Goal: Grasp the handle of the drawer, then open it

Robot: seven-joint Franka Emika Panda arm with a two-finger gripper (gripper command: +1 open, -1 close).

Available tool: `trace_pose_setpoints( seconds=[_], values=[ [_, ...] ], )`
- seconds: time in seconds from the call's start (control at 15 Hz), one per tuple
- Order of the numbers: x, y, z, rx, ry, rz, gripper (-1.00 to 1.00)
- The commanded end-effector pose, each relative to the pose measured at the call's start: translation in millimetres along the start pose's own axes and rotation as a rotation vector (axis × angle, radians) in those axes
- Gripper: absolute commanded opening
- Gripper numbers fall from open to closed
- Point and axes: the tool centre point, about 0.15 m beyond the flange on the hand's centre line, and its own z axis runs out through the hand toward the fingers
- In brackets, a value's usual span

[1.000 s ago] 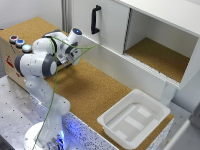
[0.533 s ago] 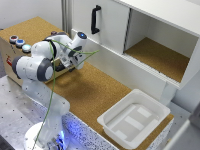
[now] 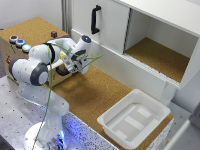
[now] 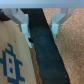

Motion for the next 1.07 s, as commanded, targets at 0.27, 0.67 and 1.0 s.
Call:
trace_pose_setpoints(
  seconds=[0.27, 0.67, 1.0],
  values=[
    [-23.6, -11.7, -38.5, -0.251, 0.104, -0.148, 1.0],
    [-39.7, -48.9, -93.6, -0.28, 0.244, -0.189, 1.0],
    [-58.4, -105.2, -117.6, -0.245, 0.307, -0.322, 1.0]
  ],
)
